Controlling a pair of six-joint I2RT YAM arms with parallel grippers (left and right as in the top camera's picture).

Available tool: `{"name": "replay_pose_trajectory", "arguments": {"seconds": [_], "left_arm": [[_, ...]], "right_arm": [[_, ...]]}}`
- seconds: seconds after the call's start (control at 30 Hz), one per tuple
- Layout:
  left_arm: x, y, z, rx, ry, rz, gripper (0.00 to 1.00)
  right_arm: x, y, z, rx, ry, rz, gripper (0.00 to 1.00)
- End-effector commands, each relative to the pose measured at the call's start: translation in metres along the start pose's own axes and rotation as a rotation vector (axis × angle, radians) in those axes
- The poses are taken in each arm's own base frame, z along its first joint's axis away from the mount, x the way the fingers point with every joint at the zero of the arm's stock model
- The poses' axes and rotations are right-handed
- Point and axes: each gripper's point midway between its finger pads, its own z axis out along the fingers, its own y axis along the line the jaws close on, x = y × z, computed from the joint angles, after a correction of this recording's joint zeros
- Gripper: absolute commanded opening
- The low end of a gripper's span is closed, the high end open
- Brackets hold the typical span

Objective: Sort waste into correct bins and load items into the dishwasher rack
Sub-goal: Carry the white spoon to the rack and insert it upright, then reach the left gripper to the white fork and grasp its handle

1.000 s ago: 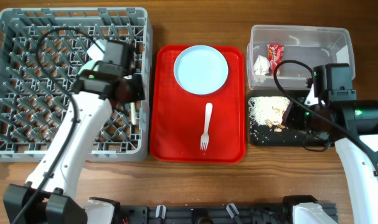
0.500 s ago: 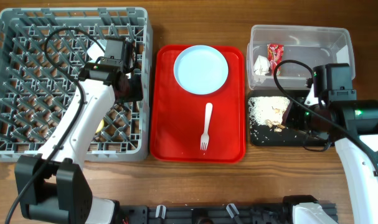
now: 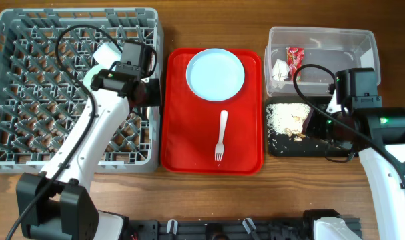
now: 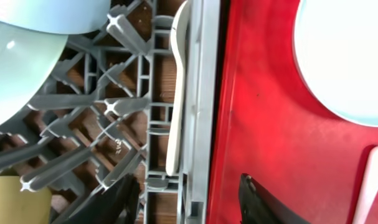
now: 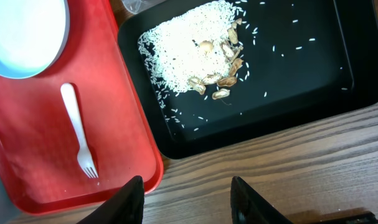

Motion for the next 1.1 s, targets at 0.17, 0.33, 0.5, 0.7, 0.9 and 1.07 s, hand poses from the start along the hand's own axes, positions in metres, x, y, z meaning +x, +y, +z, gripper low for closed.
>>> {"name": "replay_pose_trajectory", "arguments": {"seconds": [0.17, 0.33, 0.5, 0.7, 0.9, 1.07], "left_arm": [[0.023, -0.087, -0.020, 0.256, 0.018, 0.136, 0.55], [0.053, -0.153, -0.020, 0.302, 0.030, 0.175, 0.59], [0.100, -0.183, 0.011, 0.233, 0.143, 0.168, 0.60], [0.146, -0.199, 0.039, 0.163, 0.250, 0.211, 0.59], [0.172, -0.194, 0.059, 0.071, 0.306, 0.218, 0.58], [0.177, -0.187, 0.070, 0.023, 0.321, 0.209, 0.59]], "right_arm": [[-0.002, 0.002, -0.005, -0.017, -0.016, -0.018, 0.45], [-0.002, 0.002, -0.004, -0.017, -0.015, -0.018, 0.45], [-0.002, 0.002, -0.004, -0.017, -0.015, -0.018, 0.46], [-0.002, 0.002, -0.004, -0.017, -0.015, -0.018, 0.46], [-0.002, 0.002, -0.004, -0.016, -0.013, -0.018, 0.45], [-0.001, 0.002, -0.004, -0.016, -0.012, -0.018, 0.45]]}}
